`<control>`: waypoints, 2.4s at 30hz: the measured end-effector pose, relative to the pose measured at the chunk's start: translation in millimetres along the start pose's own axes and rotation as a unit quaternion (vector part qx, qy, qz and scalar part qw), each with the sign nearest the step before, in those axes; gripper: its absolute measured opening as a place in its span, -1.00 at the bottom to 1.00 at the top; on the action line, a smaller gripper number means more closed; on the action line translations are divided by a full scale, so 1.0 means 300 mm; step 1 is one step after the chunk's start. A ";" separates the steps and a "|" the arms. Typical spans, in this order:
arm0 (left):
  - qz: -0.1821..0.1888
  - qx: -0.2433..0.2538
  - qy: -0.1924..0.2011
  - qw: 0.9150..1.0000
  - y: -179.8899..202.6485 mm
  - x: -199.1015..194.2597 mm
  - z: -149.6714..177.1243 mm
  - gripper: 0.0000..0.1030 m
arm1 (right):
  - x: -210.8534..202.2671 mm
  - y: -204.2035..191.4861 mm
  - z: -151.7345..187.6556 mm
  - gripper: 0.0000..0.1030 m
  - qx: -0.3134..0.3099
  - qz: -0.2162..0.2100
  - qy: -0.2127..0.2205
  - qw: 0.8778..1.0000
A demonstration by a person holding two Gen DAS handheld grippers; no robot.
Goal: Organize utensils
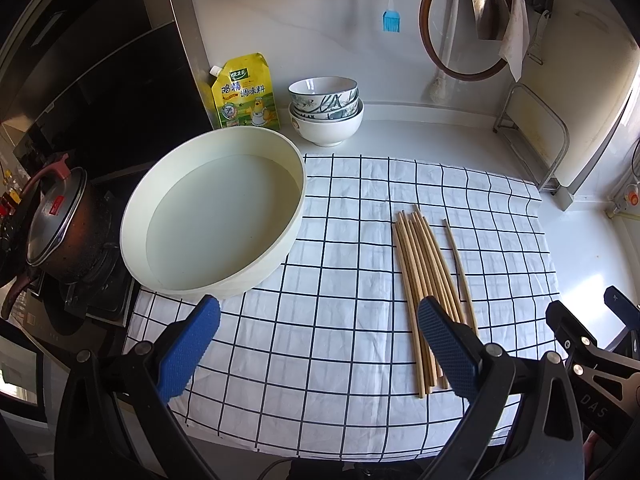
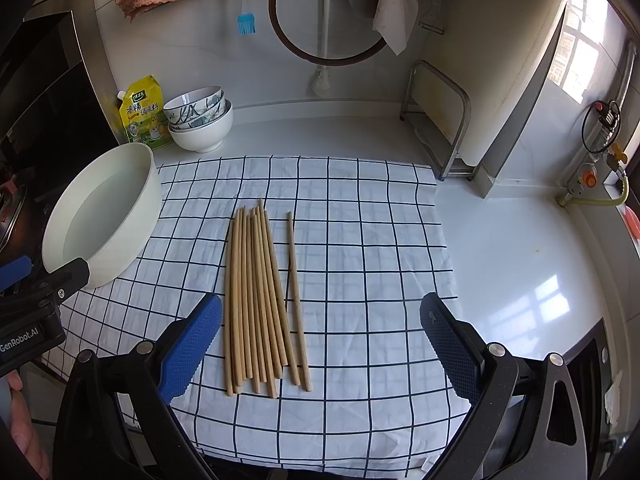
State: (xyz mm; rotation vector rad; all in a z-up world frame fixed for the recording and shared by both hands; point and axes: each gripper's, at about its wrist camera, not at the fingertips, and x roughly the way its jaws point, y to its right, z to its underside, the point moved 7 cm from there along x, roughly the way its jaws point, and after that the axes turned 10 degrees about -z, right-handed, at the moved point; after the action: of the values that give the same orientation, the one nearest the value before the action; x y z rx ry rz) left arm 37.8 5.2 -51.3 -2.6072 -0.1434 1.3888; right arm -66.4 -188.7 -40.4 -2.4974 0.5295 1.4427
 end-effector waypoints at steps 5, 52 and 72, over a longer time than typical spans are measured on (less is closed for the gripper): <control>0.000 0.000 0.000 1.000 0.001 0.000 0.001 0.88 | 0.000 0.000 -0.002 0.84 0.000 0.000 0.000 1.000; 0.018 0.007 -0.047 0.999 0.123 0.248 0.059 0.88 | 0.273 0.094 0.053 0.84 -0.019 -0.046 -0.046 0.998; 0.022 0.016 -0.091 0.996 0.268 0.473 0.165 0.88 | 0.558 0.150 0.121 0.83 -0.044 -0.040 -0.090 0.994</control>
State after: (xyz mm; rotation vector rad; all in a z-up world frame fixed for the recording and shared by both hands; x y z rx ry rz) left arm 75.9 -43.5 -210.2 -2.4701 -0.0883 1.6282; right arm -37.1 -250.9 -203.6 -2.3914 0.3362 1.6730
